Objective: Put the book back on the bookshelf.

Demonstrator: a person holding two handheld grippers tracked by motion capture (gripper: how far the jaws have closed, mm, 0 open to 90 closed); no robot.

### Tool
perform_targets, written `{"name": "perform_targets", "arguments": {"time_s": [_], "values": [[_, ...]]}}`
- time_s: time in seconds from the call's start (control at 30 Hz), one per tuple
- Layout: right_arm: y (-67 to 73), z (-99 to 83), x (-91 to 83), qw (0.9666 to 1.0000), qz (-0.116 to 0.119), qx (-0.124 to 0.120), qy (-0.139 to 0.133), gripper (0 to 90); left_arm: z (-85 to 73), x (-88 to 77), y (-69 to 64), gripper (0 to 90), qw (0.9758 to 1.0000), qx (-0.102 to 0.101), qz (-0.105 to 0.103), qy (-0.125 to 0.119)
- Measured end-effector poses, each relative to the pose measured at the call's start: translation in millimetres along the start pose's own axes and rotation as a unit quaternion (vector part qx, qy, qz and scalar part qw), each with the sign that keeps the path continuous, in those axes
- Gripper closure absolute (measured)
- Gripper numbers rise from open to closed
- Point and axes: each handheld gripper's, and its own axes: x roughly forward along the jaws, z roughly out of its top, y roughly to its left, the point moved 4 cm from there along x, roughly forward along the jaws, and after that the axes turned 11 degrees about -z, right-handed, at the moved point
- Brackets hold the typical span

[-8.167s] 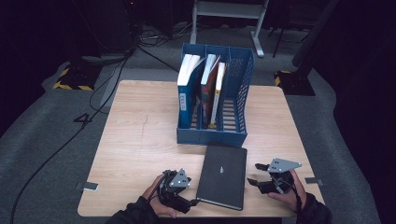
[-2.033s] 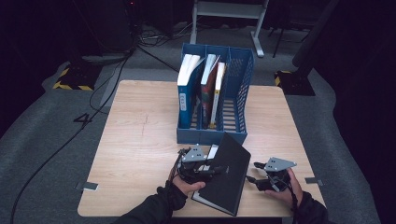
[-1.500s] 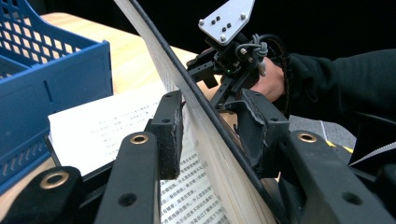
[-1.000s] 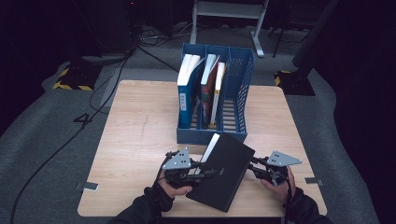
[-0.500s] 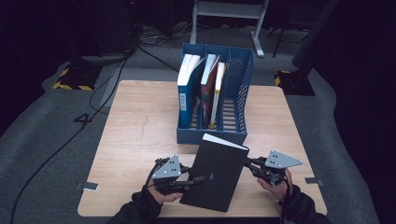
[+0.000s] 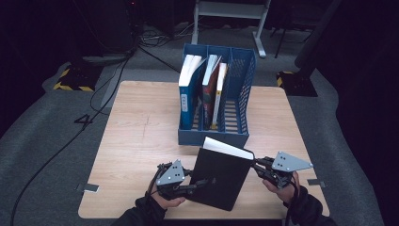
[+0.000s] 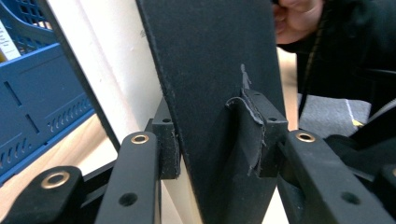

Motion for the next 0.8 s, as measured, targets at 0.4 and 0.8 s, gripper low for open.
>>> {"name": "perform_targets", "arguments": {"time_s": [0.4, 0.8], "values": [[-11.7, 5.3, -24.3, 0.9996, -0.018, -0.022, -0.004, 88.3, 6.4, 29.5, 10.0, 57.6, 0.9996, 0.025, 0.011, 0.012], [-3.1, 4.8, -37.5, 0.9994, 0.022, -0.027, -0.003, 77.7, -0.7, 23.8, 4.1, 56.7, 0.9990, 0.031, 0.004, 0.032]]}}
